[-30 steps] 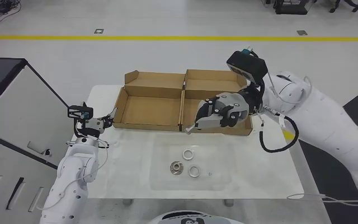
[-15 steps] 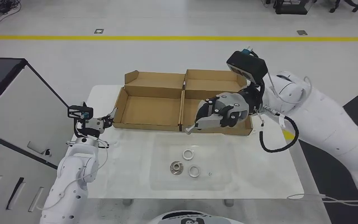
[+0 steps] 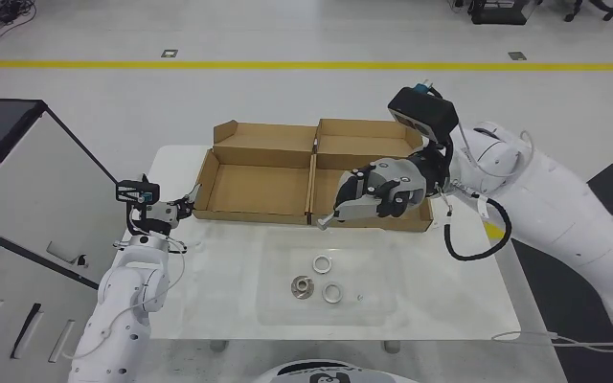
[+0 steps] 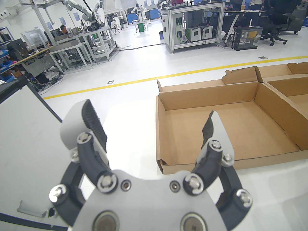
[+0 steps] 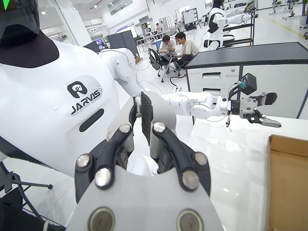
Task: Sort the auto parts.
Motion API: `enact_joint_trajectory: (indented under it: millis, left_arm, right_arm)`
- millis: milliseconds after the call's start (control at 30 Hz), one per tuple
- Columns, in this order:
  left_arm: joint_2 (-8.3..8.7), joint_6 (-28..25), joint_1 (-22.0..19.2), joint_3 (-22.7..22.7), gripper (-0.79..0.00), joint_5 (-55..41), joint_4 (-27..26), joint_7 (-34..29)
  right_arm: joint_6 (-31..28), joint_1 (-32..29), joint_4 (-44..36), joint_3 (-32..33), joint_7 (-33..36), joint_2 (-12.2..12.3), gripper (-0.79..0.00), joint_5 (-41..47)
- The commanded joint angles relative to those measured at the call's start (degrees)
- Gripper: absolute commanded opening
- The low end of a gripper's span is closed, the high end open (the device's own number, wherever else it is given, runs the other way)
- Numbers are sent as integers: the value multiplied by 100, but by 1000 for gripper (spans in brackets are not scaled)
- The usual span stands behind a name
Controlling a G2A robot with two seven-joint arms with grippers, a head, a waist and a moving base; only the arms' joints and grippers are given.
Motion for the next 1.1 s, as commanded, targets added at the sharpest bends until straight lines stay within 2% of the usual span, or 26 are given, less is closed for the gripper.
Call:
enact_joint_trajectory:
  millis: [0, 833, 1067]
  left_arm:
    - [0, 0, 0, 0, 0, 0, 0, 0]
    - [0, 0, 0, 0, 0, 0, 0, 0]
    - [0, 0, 0, 0, 0, 0, 0, 0]
  right_arm:
    - [0, 0, -1, 0, 0, 0, -785, 0]
    - [0, 0, -1, 0, 0, 0, -785, 0]
    - [75, -328, -197, 207, -246, -36, -785, 12]
